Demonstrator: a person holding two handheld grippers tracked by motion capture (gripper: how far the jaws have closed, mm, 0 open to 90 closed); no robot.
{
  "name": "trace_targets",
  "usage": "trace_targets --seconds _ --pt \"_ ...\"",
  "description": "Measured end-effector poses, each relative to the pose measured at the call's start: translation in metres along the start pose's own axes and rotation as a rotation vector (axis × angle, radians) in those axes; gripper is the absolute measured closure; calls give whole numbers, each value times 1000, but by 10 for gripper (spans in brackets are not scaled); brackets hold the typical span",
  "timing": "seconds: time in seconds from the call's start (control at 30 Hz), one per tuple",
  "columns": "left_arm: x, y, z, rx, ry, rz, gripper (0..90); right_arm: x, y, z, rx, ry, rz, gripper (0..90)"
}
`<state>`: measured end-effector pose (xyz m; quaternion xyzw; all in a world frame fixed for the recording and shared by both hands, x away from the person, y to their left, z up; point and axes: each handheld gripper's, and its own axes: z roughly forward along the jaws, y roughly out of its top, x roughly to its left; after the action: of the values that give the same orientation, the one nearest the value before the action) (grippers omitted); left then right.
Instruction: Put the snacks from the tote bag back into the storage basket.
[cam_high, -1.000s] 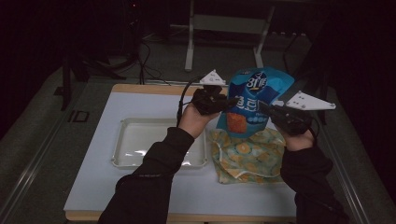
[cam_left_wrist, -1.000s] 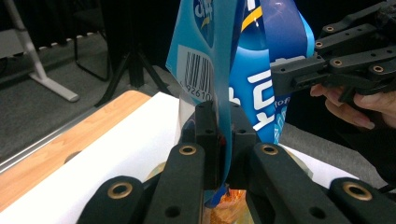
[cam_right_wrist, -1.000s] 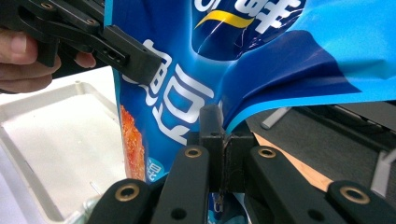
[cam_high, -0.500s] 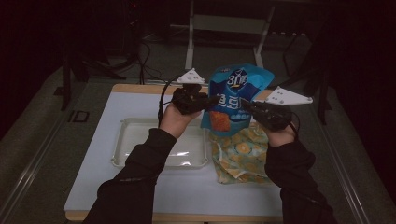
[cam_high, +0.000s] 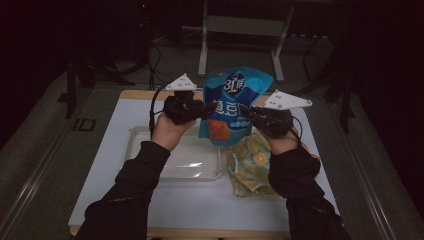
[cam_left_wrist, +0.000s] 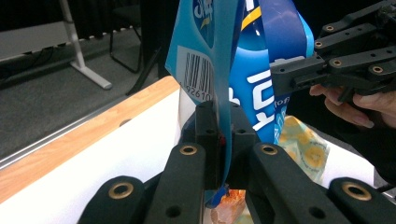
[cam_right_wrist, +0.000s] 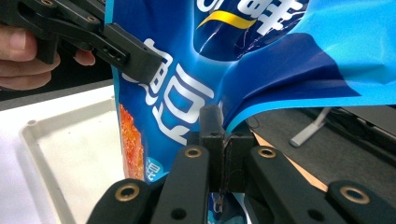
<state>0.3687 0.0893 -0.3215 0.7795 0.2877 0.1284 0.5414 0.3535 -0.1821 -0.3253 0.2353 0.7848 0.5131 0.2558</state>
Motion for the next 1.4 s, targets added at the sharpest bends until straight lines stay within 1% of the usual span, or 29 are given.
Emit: trace_targets --seconds 0.37,0.5,0.87,1.2,1.3,1.4 --pt "9 -13 -28 6 34 -15 877 20 7 21 -5 43 -13 890" --pt "11 -19 -36 2 42 -26 877 27 9 28 -2 55 -15 890" --pt "18 -36 -57 11 56 -49 877 45 10 44 5 94 -24 889" --pt "20 -50 -69 19 62 -57 877 60 6 53 5 114 -18 889" --pt "22 -55 -70 18 53 -62 877 64 4 55 9 115 -26 889" --pt "24 -61 -69 22 43 -67 877 68 0 57 16 116 -22 889"
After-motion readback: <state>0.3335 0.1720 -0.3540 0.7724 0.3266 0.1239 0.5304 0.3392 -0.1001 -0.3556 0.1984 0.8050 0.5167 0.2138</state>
